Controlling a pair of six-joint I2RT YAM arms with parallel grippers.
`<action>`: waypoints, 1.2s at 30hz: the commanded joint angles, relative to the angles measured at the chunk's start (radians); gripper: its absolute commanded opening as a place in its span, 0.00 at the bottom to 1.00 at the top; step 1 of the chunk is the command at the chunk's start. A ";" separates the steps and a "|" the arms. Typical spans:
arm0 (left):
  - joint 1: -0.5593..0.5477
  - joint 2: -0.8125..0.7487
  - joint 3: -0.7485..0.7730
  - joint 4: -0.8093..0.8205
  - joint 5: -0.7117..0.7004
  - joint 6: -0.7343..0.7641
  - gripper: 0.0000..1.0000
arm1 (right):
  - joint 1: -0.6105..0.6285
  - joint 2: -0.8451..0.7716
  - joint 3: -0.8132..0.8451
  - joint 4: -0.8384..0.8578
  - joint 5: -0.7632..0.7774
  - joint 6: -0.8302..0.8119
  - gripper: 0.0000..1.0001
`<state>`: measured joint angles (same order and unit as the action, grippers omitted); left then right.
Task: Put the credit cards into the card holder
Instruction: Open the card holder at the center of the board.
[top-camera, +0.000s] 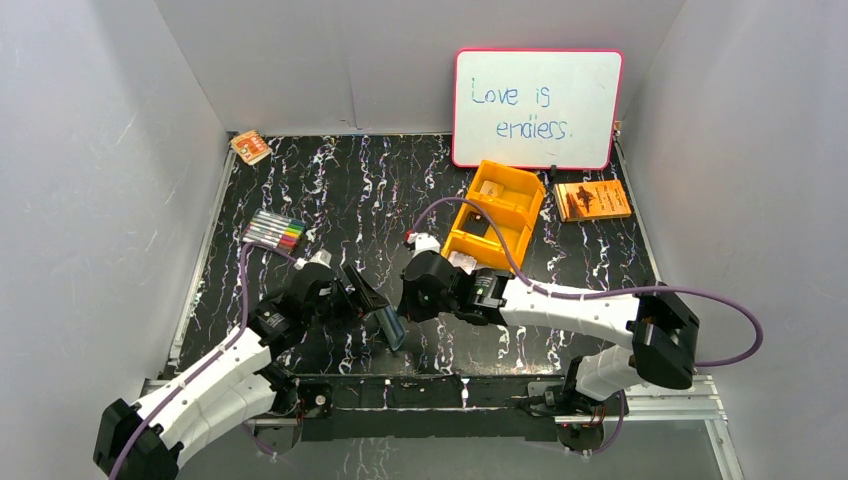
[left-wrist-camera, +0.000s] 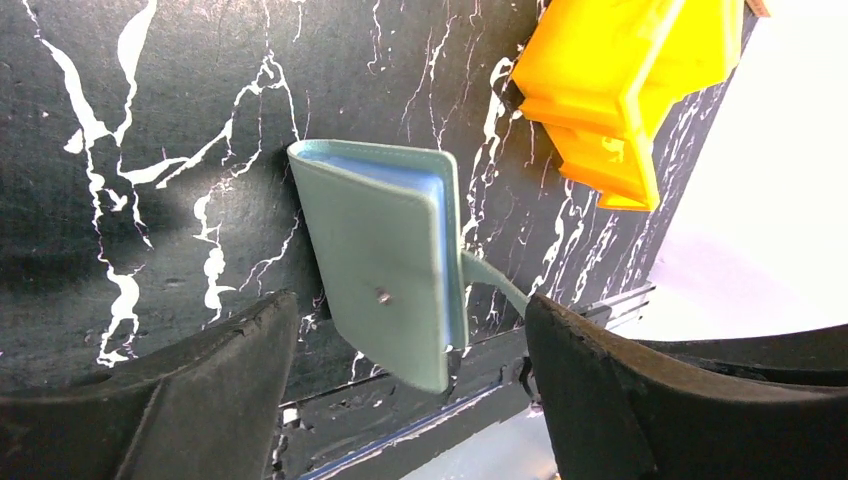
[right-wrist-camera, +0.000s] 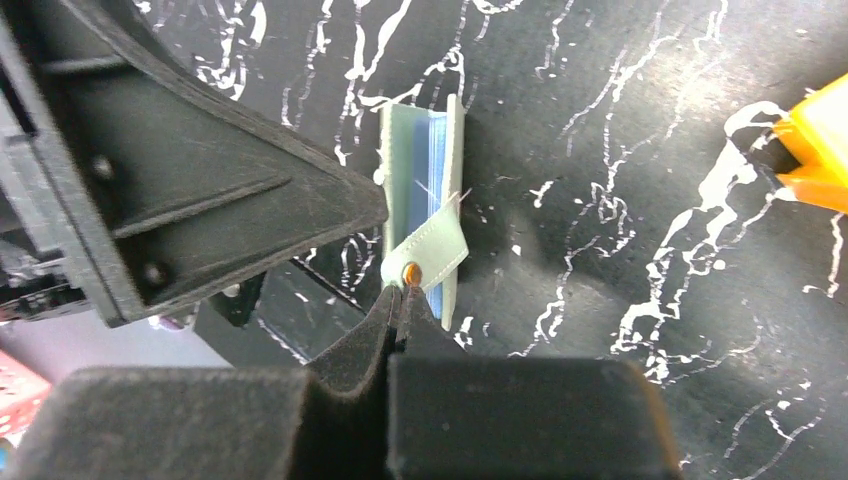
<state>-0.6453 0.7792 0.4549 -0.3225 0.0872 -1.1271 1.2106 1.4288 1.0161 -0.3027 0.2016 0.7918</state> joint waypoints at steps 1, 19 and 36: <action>-0.001 -0.028 -0.016 -0.035 -0.016 -0.021 0.82 | -0.001 -0.055 -0.016 0.100 -0.032 0.032 0.00; -0.001 0.129 -0.055 0.015 -0.038 0.030 0.70 | 0.001 -0.108 -0.123 0.046 0.078 0.122 0.00; -0.001 0.376 -0.020 0.154 0.048 0.165 0.65 | 0.001 -0.147 -0.249 -0.184 0.172 0.272 0.07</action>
<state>-0.6449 1.1042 0.4286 -0.1444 0.1162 -1.0283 1.2110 1.3312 0.7868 -0.4229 0.3416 1.0172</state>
